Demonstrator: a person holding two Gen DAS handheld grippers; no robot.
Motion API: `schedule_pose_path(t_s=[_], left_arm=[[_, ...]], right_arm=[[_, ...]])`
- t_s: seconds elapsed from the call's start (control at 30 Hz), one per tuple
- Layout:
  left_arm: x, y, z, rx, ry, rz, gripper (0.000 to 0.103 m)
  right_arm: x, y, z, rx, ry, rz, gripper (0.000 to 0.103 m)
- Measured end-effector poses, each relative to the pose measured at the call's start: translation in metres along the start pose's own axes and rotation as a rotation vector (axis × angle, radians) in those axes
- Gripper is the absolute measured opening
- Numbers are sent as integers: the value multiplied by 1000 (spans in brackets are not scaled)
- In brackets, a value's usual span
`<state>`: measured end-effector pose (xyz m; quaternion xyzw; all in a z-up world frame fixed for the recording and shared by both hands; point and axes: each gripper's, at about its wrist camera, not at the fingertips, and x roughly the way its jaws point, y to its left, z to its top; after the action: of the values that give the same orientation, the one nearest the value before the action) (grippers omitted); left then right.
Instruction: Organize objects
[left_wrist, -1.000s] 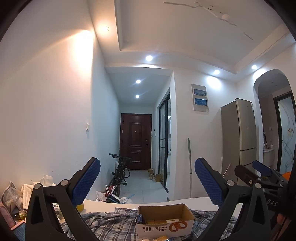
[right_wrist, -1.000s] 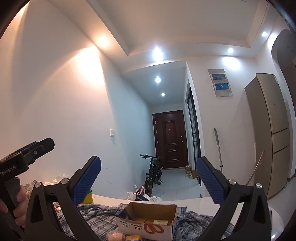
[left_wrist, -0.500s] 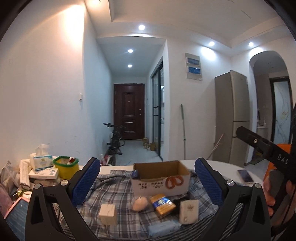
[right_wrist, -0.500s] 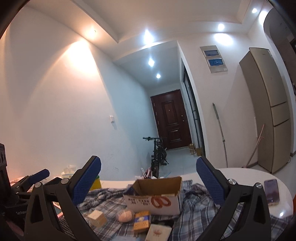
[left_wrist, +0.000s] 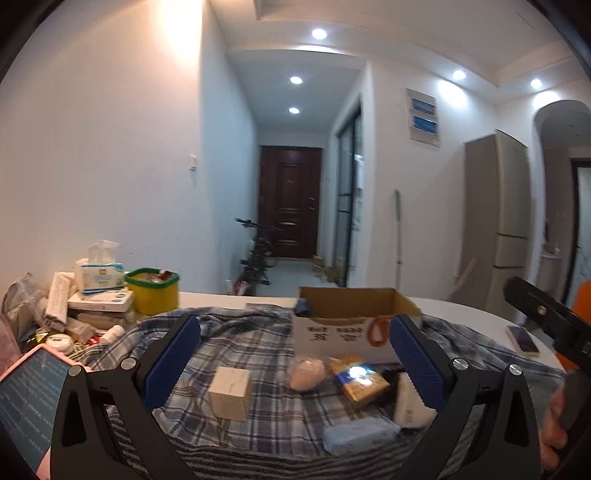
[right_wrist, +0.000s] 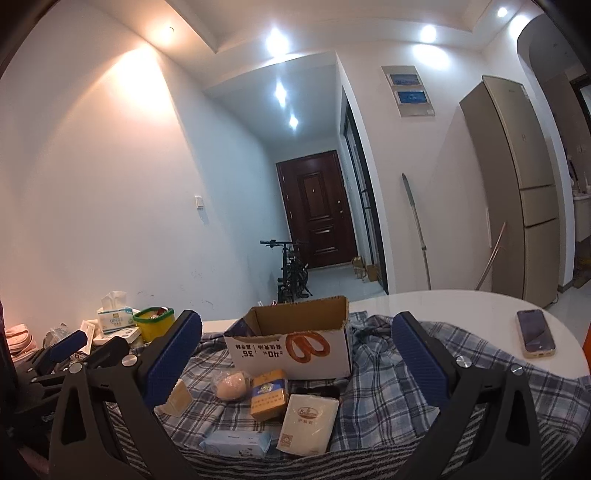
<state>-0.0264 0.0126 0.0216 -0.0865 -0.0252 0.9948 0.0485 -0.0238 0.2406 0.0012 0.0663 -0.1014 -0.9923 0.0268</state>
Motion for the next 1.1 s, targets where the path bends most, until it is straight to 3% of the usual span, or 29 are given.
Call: schedule_pose_path(t_s=[0.23,0.47,0.77,0.9,1.1], left_arm=[[21,3,-14,-8,44,-2,103],[22,-7,-25,49,27,5,103],[33,10,-30,-42,82,25,103],[34,4,-33,-15,86,25,103],[37,0,-32,2,100,32,103]], right_arm=[[14,2,-12,-17,39,-31,103],[31,4,-28,-52,80,-57,103],[47,8,-44,-71,174,-55,102],[57,13,-47,-96,240,-121,102],[69,12,-49,-64,288,-87,102]])
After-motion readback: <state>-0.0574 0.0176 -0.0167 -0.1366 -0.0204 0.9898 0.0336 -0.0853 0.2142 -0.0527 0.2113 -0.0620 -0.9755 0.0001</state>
